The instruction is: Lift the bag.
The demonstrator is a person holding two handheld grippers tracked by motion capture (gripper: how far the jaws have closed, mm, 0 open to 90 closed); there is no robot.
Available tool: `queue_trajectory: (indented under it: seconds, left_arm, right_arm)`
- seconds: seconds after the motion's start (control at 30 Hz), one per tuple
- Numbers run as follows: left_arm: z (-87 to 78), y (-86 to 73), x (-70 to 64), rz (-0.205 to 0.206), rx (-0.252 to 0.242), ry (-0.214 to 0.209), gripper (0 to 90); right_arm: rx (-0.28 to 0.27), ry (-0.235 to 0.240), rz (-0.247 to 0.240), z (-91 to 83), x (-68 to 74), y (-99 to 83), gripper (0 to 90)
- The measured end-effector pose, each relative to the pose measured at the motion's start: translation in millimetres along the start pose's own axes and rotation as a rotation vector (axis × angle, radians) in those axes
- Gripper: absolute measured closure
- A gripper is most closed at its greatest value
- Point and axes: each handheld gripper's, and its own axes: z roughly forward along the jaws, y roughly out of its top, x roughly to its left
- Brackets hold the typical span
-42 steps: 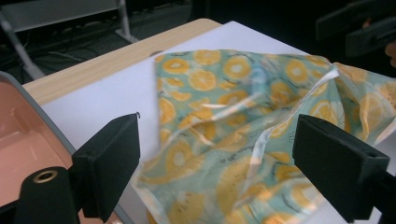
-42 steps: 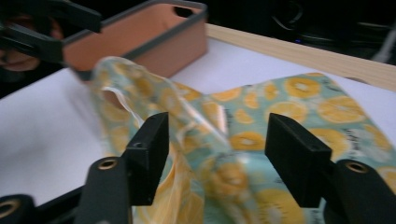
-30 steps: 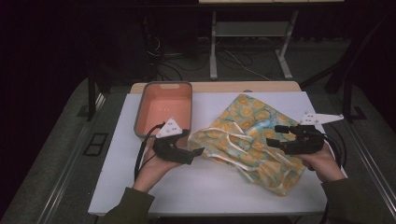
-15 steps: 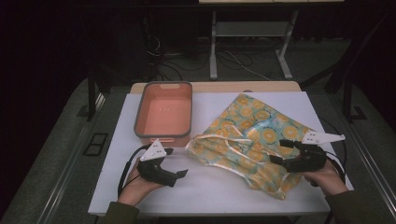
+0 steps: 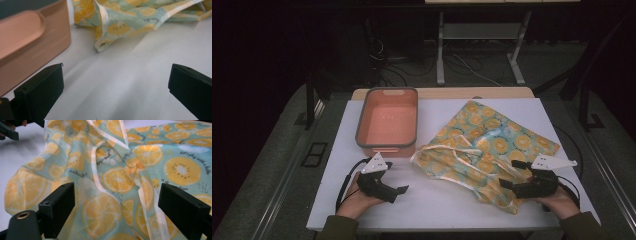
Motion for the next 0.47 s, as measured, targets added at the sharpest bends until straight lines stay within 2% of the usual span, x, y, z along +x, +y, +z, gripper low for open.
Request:
queue_trajectory:
  seconds: [0.17,0.47]
  left_arm:
    - [2.3,-1.4,0.3,-0.003,0.018,-0.013,0.0]
    - [0.6,-0.1,0.7,-0.009,0.004,-0.018,0.0]
  right_arm:
    - [0.011,-0.007,-0.008,2.1,1.1,-1.6,13.8]
    - [0.009,-0.005,-0.008,2.4,0.8,-1.3,13.8]
